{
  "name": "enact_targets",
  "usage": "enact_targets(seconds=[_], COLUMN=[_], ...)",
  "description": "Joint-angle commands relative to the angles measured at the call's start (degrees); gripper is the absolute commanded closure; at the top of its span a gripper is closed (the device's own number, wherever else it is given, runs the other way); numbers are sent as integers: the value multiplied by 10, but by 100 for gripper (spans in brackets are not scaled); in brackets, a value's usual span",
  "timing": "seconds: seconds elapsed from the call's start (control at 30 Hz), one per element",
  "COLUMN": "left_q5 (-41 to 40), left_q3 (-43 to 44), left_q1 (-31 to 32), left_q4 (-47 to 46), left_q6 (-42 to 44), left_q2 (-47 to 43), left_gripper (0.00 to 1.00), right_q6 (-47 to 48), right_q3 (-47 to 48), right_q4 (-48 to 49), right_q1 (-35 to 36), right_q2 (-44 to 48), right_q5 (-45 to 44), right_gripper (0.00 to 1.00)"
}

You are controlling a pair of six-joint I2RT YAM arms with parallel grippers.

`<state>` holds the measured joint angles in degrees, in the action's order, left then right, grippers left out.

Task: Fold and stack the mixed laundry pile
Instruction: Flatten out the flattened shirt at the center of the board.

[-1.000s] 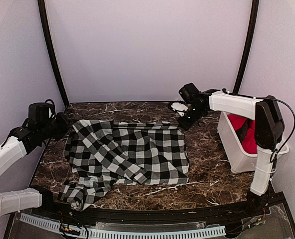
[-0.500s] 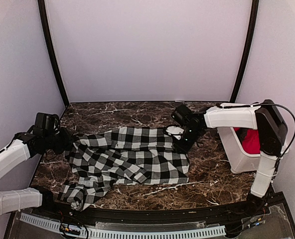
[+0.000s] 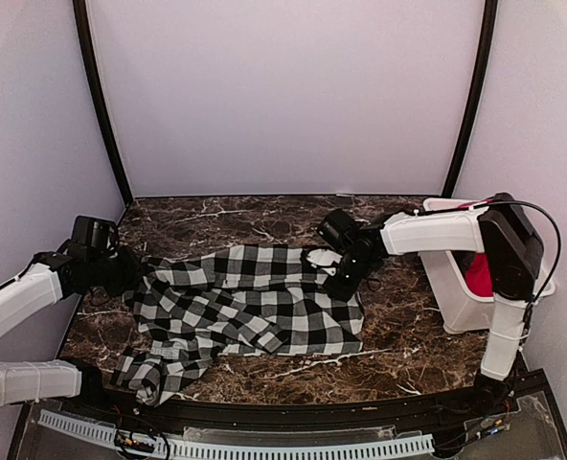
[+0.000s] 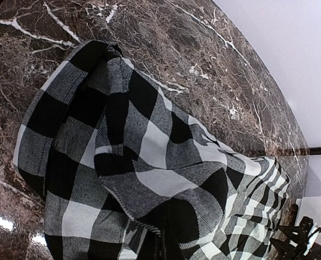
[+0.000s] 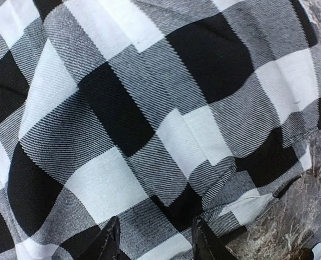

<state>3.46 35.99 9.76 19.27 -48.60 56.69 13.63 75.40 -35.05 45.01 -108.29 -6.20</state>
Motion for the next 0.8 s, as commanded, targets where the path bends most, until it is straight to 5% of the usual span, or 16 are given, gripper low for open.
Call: enact_targets(seconds=[0.0, 0.3, 0.57, 0.77], left_q5=[9, 18, 23, 31], left_q3=[15, 15, 23, 48], left_q1=[-7, -15, -27, -30], left_q4=[-16, -23, -30, -30], left_q6=[9, 12, 16, 29], left_q2=[4, 9, 12, 4], left_gripper=[100, 100, 100, 100], right_q6=[9, 9, 29, 30], right_q3=[18, 22, 33, 48], right_q4=[24, 67, 70, 65], right_q1=[12, 12, 14, 14], right_q2=[-27, -60, -52, -1], right_q5=[-29, -120, -153, -174], right_gripper=[58, 67, 100, 100])
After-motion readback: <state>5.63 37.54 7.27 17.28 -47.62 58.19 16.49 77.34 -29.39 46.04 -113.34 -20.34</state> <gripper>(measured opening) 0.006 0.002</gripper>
